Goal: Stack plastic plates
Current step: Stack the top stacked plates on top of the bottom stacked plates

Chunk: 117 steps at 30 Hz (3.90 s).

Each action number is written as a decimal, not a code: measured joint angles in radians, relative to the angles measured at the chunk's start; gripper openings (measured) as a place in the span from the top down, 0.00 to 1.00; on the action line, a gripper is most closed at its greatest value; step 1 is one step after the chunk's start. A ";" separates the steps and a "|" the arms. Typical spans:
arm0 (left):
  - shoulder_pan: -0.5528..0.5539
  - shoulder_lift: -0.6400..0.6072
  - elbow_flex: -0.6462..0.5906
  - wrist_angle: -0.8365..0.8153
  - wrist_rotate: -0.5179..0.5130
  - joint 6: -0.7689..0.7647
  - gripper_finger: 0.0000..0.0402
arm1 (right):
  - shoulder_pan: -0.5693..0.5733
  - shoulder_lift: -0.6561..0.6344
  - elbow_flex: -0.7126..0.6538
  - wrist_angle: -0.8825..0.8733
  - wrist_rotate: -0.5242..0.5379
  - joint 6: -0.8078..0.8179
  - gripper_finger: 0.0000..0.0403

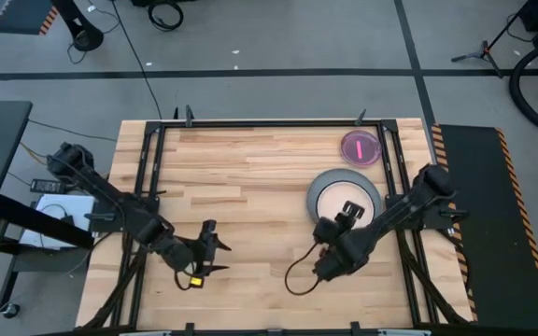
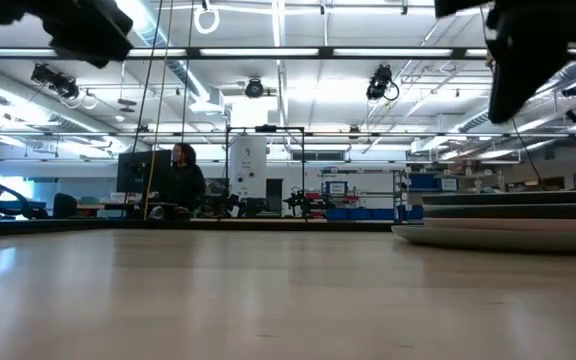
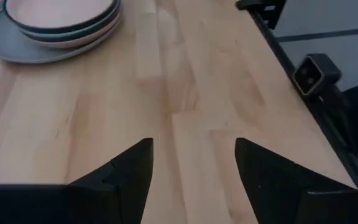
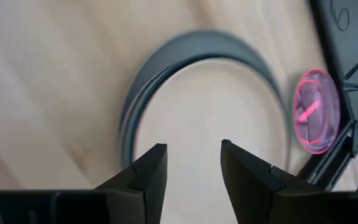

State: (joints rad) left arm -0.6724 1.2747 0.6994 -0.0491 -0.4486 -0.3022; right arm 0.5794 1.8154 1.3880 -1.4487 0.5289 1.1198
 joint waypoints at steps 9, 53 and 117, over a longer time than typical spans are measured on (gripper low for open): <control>-0.065 0.001 0.064 0.002 -0.003 0.053 0.42 | -0.120 -0.216 -0.024 -0.117 0.106 0.206 0.61; -0.077 0.004 0.079 -0.122 -0.040 -0.010 0.42 | -1.180 0.129 -0.269 0.561 0.108 -0.411 0.62; 0.053 0.132 0.079 -0.389 -0.146 -0.210 0.42 | -0.072 0.030 0.258 0.473 0.308 -0.585 0.97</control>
State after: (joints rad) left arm -0.6192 1.4067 0.7784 -0.4379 -0.5941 -0.5125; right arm 0.5077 1.8458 1.6456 -0.9758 0.8365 0.5351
